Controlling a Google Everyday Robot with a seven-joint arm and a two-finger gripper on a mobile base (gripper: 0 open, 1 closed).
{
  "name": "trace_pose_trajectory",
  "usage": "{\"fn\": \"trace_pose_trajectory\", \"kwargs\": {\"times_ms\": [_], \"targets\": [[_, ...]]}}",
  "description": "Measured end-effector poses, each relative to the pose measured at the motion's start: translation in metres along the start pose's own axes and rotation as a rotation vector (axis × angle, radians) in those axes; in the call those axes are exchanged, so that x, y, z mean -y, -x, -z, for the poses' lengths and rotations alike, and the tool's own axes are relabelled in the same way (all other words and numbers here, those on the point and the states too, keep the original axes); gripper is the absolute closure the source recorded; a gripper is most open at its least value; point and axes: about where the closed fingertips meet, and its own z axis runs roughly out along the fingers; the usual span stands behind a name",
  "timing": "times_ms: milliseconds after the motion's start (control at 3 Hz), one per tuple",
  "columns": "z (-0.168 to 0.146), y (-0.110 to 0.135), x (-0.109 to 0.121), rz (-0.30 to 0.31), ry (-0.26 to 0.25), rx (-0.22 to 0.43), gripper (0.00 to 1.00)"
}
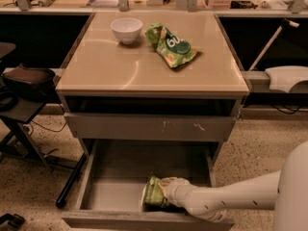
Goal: Pick green jalapeno chip bag from middle drawer and place on counter
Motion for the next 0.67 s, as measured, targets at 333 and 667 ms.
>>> {"fn": "trace_pose_trajectory", "kwargs": {"times_ms": [333,667], "targets": [[0.011,0.002,0.009,-0.027,0.016,0.042,1.00],[0.032,0.039,-0.004,-0.052,0.104,0.151,1.00]]}}
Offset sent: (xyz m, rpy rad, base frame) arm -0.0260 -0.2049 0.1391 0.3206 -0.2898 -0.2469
